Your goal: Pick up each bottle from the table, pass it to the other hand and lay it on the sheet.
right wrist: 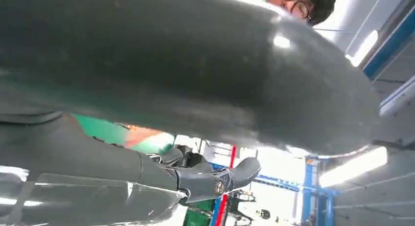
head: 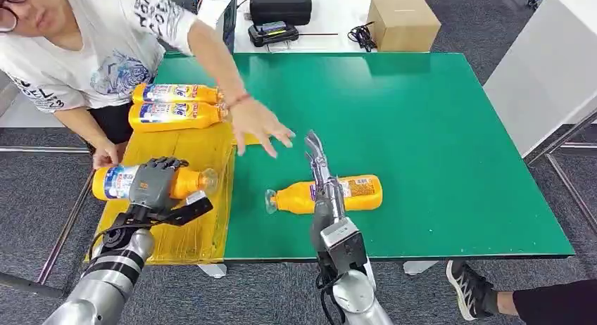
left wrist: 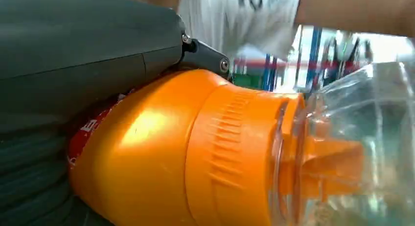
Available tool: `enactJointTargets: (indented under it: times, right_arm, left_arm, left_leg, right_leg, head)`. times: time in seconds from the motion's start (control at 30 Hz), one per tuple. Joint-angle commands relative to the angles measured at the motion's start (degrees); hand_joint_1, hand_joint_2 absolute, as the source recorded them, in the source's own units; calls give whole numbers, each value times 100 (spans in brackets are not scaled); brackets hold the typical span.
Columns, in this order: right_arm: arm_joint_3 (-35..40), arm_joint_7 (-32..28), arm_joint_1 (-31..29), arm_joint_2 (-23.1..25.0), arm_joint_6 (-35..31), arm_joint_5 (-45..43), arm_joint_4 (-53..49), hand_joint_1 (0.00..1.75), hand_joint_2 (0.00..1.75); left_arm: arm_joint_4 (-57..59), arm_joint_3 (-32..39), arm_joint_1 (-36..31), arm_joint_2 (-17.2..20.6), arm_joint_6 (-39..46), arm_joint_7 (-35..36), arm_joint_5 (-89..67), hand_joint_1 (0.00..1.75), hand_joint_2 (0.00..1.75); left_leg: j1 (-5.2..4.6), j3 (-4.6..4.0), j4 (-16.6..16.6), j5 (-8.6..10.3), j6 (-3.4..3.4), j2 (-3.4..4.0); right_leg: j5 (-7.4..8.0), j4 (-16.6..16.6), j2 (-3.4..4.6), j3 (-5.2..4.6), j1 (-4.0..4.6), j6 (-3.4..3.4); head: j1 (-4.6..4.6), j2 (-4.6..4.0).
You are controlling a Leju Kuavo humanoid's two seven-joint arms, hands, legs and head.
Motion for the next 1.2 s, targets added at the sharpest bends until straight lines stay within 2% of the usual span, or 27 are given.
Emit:
enactJointTargets:
  times: [0.03,0.5,0.6,0.63,0.67,0.7,0.77,0.83,0.87,1.03,1.17,1.2]
  right_arm:
    - [113,36,-209,-162,74,0,499,0,0]
    - [112,96,-253,-117,180,16,569,0,0]
    - [112,115,-247,-104,229,27,598,0,0]
    - [116,119,-249,-103,251,31,613,0,0]
    - [112,119,-250,-98,251,31,622,0,0]
    - [105,119,-254,-92,259,33,635,0,0]
    - [89,128,-278,-89,304,28,669,0,0]
    - [80,137,-297,-87,352,18,721,0,0]
    - [73,137,-301,-80,359,16,748,0,0]
    - [80,117,-375,-52,445,-18,910,0,0]
    - [93,102,-430,-35,492,-53,1031,0,0]
    - [86,99,-440,-30,503,-70,1056,0,0]
  left_arm:
    - [1110,-150,-505,309,-319,-86,209,175,175]
    - [1108,-374,-473,322,-735,-52,166,175,175]
    - [1083,-296,-467,289,-1191,-244,481,175,175]
    - [1091,-327,-466,291,-1370,-265,527,166,175]
    - [1100,-331,-465,287,-1438,-264,553,113,175]
    - [1106,-366,-453,290,-1606,-273,598,35,175]
    - [1142,-489,-431,355,-2018,-249,674,0,175]
    - [1179,-546,-410,397,-2309,-282,776,0,175]
    - [1211,-556,-398,409,-2431,-281,828,0,0]
    - [1324,-729,-379,536,-3275,-329,1160,0,0]
    - [1344,-894,-347,655,-3620,-358,1317,0,0]
    - [1338,-925,-326,685,-3668,-390,1329,0,0]
  left_leg:
    - [10,14,1,-6,-8,4]
    - [15,32,-1,-12,-13,12]
    - [8,22,-3,-6,-9,8]
    - [15,32,2,-13,-13,11]
    - [9,23,-3,-6,-9,8]
    - [14,30,1,-12,-12,11]
    - [4,26,-6,-5,-7,8]
    - [7,40,-8,-6,-9,12]
    - [10,45,-6,-9,-11,16]
    - [3,60,-13,-6,-9,18]
    - [8,72,-12,-8,-12,27]
    - [0,73,-15,-4,-8,10]
  right_leg:
    - [-3,-5,1,17,11,-10]
    - [-5,-8,9,35,16,-17]
    - [-3,-5,6,23,8,-11]
    - [-7,-5,7,35,16,-16]
    - [-3,-5,6,24,9,-11]
    - [-6,-5,7,33,14,-15]
    - [-2,-5,6,26,4,-8]
    - [-1,-8,11,43,8,-12]
    - [-2,-9,14,48,11,-15]
    - [0,-11,17,61,3,-11]
    - [2,-13,26,70,9,-15]
    - [-2,-10,12,76,0,-12]
  head:
    - [0,0]
    - [-2,0]
    - [-2,0]
    - [0,0]
    - [0,0]
    - [-2,0]
    - [-2,0]
    - [-2,0]
    - [-2,0]
    - [-2,0]
    - [2,0]
    - [-2,0]
